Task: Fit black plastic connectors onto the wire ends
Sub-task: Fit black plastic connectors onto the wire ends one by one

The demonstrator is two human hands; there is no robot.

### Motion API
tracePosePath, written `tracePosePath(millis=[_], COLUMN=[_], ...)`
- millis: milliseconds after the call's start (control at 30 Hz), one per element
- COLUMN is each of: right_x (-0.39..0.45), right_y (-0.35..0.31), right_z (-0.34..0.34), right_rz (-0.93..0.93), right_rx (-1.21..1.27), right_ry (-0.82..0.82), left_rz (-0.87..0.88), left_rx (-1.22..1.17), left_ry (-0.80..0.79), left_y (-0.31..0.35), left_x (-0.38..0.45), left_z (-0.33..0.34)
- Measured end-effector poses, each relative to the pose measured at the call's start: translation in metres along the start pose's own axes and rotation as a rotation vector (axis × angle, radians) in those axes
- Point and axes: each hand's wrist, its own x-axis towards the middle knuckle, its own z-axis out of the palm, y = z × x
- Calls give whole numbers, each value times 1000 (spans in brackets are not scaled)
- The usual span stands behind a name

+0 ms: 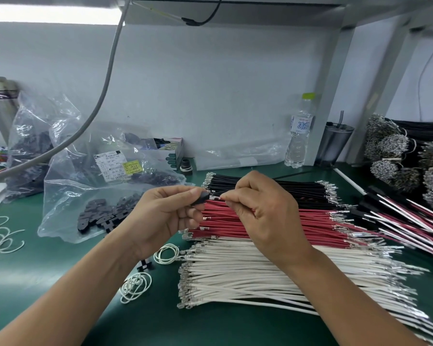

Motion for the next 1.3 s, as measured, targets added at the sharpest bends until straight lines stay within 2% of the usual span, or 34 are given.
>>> tracePosePath(millis=[233,433,567,700,767,867,1000,1100,1300], right_x=[-2,-2,0,3,3,3,3,2,2], right_y=[0,1,-2,-5,-8,-11,0,4,0], right_z=[4,4,2,-3,-3,0,2,-1,1], right_rz=[60,59,11,-120,-137,-41,196,252,240], right_rx=[15,31,-54,-283,-293,-157,62,46,47], right_ry=[21,-39,-83,-210,-227,-211,-218,-234,-284], left_rz=[0,19,17,-32,-65,-32,229,276,213], left_rx=[-4,-1,38,112,93,112,525,707,594], left_ry=[-12,-14,4,12,21,55,156,131,97], left_y=[0,0,2,1,1,4,5,4,5], left_x=[1,-1,-2,-3,-4,-7,-11,-13,-15], left_z=[0,0,0,3,5,16,22,20,23])
